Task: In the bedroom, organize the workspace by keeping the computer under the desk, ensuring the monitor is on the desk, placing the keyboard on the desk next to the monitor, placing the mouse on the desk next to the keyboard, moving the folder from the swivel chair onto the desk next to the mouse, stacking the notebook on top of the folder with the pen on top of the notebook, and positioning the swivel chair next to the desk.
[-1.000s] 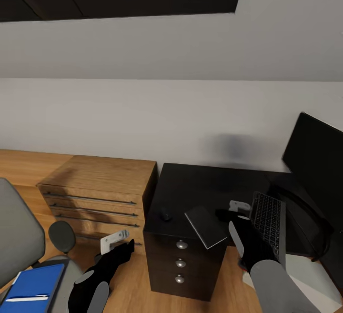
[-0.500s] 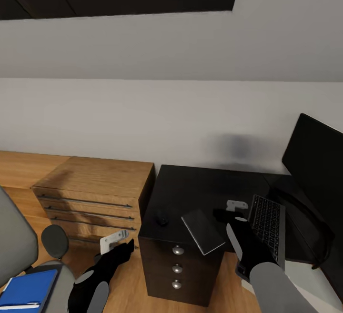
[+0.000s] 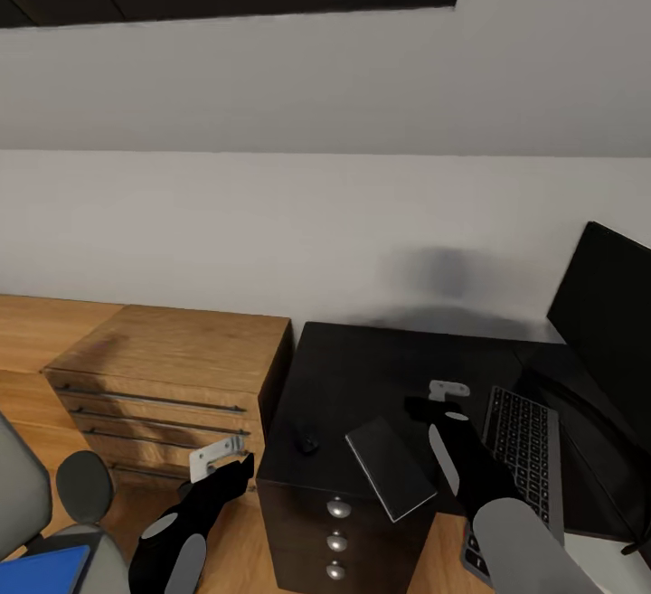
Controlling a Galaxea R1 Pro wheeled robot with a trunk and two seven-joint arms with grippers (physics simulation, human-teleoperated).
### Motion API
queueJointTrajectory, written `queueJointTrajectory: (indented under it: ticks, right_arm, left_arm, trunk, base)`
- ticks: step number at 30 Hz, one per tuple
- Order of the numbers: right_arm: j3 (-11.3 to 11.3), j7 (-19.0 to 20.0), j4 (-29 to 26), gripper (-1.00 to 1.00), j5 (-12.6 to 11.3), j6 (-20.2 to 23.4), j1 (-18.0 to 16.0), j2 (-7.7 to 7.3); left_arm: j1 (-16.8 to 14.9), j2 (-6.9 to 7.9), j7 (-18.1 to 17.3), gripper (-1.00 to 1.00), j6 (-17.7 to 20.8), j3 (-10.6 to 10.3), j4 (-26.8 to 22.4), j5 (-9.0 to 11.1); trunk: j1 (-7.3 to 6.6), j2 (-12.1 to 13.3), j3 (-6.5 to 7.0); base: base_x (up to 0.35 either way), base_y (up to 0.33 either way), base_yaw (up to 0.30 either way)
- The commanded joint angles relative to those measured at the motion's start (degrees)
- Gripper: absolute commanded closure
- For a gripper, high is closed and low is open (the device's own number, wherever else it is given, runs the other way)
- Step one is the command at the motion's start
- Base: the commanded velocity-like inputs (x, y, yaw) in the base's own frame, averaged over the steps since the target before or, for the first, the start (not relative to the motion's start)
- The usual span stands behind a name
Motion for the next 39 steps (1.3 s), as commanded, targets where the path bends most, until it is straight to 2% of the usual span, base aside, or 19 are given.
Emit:
queueJointTrajectory:
  ticks: [1, 9, 19, 23, 30, 39]
  right_arm:
    - [0.0, 0.0, -0.1, -1.00, 0.1, 0.3, 0.0, 0.05]
    - [1.4, 0.0, -0.2, -1.00, 0.0, 0.5, 0.0, 0.06]
    - [1.4, 0.0, 0.1, -1.00, -0.1, 0.7, 0.0, 0.06]
    - [1.4, 1.2, 0.3, -1.00, -0.1, 0.7, 0.0, 0.06]
    - [1.4, 5.7, 1.0, -1.00, 0.0, 0.7, 0.0, 0.06]
    - [2.6, 7.1, 3.8, -1.00, 0.1, 0.7, 0.0, 0.18]
  left_arm:
    - [0.0, 0.01, 0.6, -1.00, 0.1, -0.1, -0.1, 0.6]
    - [0.0, 0.01, 0.6, -1.00, 0.2, -0.1, -0.1, 0.6]
    - [0.0, 0.01, 0.6, -1.00, 0.1, -0.1, -0.1, 0.6]
    - [0.0, 0.01, 0.6, -1.00, 0.1, 0.0, -0.1, 0.6]
    - [0.0, 0.01, 0.6, -1.00, 0.1, -0.1, -0.1, 0.6]
    - [0.0, 0.01, 0.6, -1.00, 0.2, 0.0, -0.1, 0.6]
  trunk:
    - [0.01, 0.0, -0.07]
    - [0.01, 0.0, -0.07]
    - [0.01, 0.0, -0.07]
    - [0.01, 0.0, -0.07]
    - [0.01, 0.0, -0.07]
    - [0.01, 0.0, -0.07]
  base:
    - [0.018, 0.000, 0.000]
    - [0.017, 0.000, 0.000]
    - [0.234, 0.000, 0.000]
    - [0.086, 0.000, 0.000]
    - [0.172, 0.000, 0.000]
    - [0.162, 0.000, 0.000]
